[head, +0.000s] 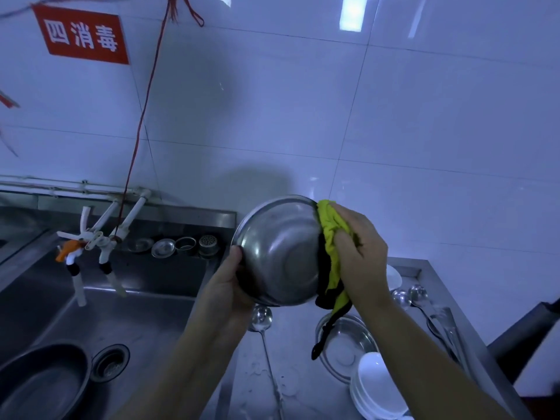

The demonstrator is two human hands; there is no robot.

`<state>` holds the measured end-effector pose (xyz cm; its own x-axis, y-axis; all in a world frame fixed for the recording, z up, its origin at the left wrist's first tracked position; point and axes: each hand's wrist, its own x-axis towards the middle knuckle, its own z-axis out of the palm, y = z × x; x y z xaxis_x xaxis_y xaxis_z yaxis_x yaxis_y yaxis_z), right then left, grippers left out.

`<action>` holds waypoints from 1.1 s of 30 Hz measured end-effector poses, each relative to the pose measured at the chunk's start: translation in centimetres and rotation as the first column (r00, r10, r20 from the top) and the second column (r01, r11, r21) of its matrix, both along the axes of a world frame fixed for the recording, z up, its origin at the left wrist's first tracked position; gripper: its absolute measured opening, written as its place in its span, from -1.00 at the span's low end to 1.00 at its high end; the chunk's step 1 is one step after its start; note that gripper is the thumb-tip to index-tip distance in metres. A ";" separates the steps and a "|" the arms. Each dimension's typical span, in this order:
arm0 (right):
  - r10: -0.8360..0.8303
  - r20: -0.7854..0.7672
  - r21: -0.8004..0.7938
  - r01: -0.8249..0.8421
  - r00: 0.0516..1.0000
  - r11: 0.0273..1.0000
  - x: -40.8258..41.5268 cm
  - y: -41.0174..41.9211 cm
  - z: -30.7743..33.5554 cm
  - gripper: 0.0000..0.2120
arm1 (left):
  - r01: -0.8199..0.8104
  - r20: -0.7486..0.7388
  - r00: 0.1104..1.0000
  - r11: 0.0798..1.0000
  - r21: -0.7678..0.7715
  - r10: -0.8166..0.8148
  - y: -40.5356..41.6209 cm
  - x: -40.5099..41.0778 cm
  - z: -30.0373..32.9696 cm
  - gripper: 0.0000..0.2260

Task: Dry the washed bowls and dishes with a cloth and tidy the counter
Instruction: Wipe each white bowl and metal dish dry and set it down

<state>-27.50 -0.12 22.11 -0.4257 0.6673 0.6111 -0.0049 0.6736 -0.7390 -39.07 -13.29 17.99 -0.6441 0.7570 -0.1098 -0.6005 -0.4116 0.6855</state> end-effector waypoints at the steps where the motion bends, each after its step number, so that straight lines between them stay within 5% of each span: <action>1: -0.007 -0.009 -0.025 0.007 1.000 1.000 0.1 -0.2 -0.2 -0.63 | 0.022 0.061 0.998 1.000 0.014 -0.023 0.1 -0.1 -0.3 -0.65; 3: -0.038 0.039 0.008 0.037 0.999 0.999 -0.2 -0.9 -0.6 -0.59 | 0.046 0.153 0.987 0.998 0.040 -0.052 0.4 0.2 -0.8 -0.60; 7: -0.102 0.196 0.436 0.006 0.975 0.900 -1.2 -2.9 -1.7 -0.56 | 0.145 0.223 0.962 0.986 0.084 -0.160 1.2 1.0 -0.8 -0.46; 13: 0.027 0.239 0.656 -0.182 0.971 0.733 0.6 -3.2 -4.9 -0.54 | 0.166 0.280 0.946 0.986 0.023 -0.165 0.7 0.1 0.1 -0.51; 16: -0.018 0.215 0.609 -0.120 0.976 0.784 2.0 -1.4 -5.2 -0.62 | 0.149 0.273 0.951 0.989 0.012 -0.146 0.5 0.4 0.5 -0.53; 20: -0.107 0.179 0.317 0.046 0.978 0.947 1.7 0.4 -2.4 -0.56 | 0.128 0.170 0.979 0.989 -0.072 -0.114 0.5 1.0 0.6 -0.57; 23: -0.112 0.231 0.439 -0.001 0.966 0.899 0.8 0.1 1.0 -0.58 | 0.136 0.073 0.989 0.983 -0.123 -0.127 0.6 1.6 0.0 -0.60; 28: -0.126 0.547 0.671 -0.343 0.828 0.658 -0.6 -3.5 2.9 -0.60 | 0.085 -0.092 0.990 0.976 -0.201 -0.105 1.0 2.4 -0.1 -0.71; 33: 0.063 0.502 0.475 -0.335 0.863 0.814 -0.1 -1.7 3.8 -0.58 | 0.038 -0.038 0.998 0.982 -0.184 -0.046 0.4 1.7 1.2 -0.73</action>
<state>-27.65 -1.84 25.90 -0.8222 0.1633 0.5453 0.0495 0.9748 -0.2173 -37.40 -12.84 19.15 -0.6189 0.7532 -0.2226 -0.5838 -0.2517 0.7719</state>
